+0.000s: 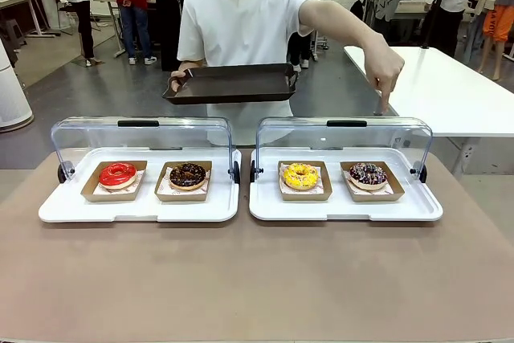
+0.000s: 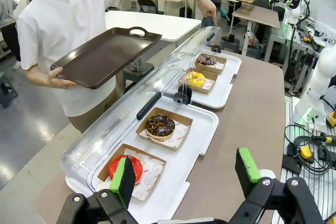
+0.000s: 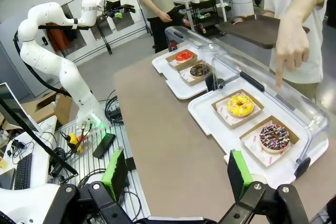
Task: Provide the desired donut to the person.
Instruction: Pick up and lift the Paper togo box containing the Donut pointed at by the person.
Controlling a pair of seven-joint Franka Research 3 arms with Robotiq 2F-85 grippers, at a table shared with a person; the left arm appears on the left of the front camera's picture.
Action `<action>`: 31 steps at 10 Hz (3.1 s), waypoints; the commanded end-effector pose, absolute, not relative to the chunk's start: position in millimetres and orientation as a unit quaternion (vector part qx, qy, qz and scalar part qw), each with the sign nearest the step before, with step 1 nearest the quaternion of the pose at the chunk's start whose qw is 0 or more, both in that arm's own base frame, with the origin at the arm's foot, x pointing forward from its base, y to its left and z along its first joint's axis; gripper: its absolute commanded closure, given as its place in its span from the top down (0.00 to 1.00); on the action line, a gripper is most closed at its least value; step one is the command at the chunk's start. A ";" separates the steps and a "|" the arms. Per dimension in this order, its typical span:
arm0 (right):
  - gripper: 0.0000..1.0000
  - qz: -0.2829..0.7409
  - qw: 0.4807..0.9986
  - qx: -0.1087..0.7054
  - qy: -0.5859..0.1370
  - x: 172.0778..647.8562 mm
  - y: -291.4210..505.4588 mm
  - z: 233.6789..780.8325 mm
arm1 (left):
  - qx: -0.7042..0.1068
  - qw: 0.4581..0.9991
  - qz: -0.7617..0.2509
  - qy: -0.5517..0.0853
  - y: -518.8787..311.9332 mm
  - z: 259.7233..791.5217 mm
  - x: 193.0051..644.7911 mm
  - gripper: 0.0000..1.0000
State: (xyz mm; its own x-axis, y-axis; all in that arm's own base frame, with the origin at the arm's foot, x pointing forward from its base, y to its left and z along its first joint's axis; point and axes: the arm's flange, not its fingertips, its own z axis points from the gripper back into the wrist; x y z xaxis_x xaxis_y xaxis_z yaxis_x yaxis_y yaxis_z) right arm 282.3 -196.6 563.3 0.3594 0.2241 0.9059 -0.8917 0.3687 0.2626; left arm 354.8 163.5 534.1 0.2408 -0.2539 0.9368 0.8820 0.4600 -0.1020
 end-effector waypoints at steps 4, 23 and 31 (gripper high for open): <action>1.00 0.408 0.716 0.404 -0.396 293.7 -185.4 576.8 | -0.336 0.709 -0.398 -0.475 164.3 534.7 354.9 1.00; 1.00 0.715 0.695 0.061 -0.046 375.2 51.8 435.1 | -0.336 0.709 -0.398 -0.475 164.3 534.7 354.9 1.00; 1.00 0.704 0.706 0.062 -0.036 398.3 62.9 422.4 | -0.336 0.709 -0.398 -0.475 164.3 534.7 354.9 1.00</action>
State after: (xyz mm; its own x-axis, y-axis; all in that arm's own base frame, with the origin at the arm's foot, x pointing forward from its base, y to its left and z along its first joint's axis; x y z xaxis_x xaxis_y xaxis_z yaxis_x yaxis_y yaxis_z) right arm 382.7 54.4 428.2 -0.0188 0.9870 0.1595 -0.9994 -0.0234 0.0268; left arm 354.9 163.6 533.5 0.2445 -0.2552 0.9355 0.8819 0.4595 -0.1052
